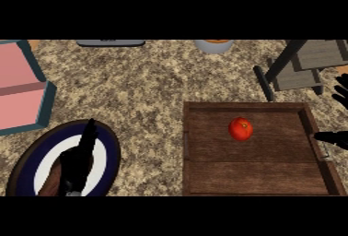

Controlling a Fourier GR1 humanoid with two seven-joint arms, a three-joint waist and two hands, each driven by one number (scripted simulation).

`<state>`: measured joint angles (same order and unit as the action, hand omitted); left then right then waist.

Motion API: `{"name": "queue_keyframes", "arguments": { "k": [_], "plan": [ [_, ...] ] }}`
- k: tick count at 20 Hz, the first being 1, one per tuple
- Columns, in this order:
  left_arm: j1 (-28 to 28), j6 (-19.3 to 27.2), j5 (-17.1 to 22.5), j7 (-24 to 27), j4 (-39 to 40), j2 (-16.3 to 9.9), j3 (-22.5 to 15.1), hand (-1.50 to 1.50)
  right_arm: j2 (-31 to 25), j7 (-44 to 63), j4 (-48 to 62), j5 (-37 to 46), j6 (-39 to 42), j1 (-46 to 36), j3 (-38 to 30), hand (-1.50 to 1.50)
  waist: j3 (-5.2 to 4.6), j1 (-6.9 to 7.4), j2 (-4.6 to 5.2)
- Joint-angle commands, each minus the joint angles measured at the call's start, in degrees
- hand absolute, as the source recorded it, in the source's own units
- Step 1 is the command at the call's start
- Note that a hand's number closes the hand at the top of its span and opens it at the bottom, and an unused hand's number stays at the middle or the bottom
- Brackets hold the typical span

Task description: Pick the tomato from the tray and place it in the tiered basket

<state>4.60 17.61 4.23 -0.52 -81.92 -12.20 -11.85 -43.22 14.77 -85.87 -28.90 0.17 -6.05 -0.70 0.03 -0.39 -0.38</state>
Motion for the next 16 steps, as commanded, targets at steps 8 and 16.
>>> {"name": "queue_keyframes", "arguments": {
  "k": [8,16],
  "plan": [
    [-0.4,0.0,-1.1,1.3,3.2,1.6,0.7,0.0,-5.7,22.8,-13.8,16.0,-4.3,-5.4,10.5,-1.5,-0.1,0.66,0.39],
    [0.0,-0.2,-2.1,-1.4,0.6,2.5,1.1,0.0,1.9,31.9,-14.7,28.2,-4.6,-9.3,16.0,-1.5,-0.05,0.61,0.36]
  ]
}}
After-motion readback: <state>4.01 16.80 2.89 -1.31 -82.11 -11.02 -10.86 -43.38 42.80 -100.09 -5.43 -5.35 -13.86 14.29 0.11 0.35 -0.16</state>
